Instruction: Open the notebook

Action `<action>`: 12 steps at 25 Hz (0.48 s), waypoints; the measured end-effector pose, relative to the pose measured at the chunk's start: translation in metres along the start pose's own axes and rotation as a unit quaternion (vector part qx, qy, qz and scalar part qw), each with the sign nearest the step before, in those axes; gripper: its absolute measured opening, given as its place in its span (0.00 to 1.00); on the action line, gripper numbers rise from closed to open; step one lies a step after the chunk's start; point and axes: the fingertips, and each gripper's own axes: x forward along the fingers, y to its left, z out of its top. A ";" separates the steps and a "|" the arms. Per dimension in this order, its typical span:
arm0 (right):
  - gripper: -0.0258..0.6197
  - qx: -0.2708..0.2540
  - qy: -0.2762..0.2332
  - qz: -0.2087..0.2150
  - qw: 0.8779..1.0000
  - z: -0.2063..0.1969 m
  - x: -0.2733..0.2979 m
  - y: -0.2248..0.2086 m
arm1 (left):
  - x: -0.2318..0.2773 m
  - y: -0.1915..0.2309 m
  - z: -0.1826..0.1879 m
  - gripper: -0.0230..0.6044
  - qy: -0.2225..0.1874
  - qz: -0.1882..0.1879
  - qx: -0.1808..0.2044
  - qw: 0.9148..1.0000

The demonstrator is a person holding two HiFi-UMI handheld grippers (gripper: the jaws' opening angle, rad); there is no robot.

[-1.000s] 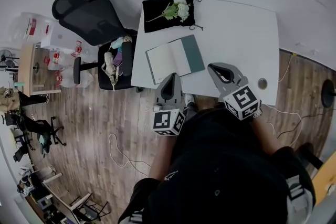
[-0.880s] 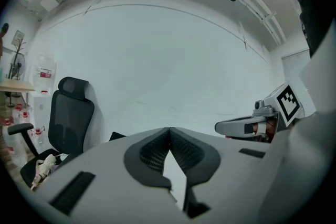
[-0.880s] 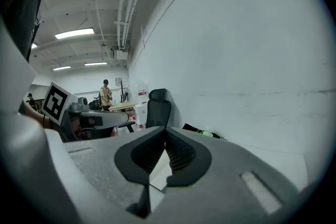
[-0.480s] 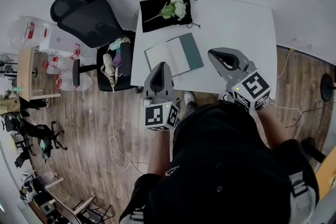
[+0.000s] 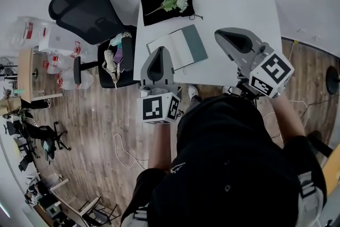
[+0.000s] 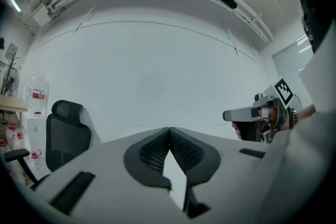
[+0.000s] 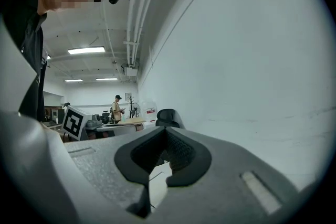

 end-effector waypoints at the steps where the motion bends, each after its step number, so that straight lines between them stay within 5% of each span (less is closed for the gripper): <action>1: 0.05 -0.001 -0.001 0.001 1.000 0.002 0.000 0.001 | 0.000 0.001 0.003 0.05 -0.003 -0.001 0.000 1.000; 12: 0.05 -0.013 0.000 -0.006 1.000 0.003 -0.005 0.013 | -0.007 -0.002 0.001 0.05 -0.003 -0.012 -0.004 1.000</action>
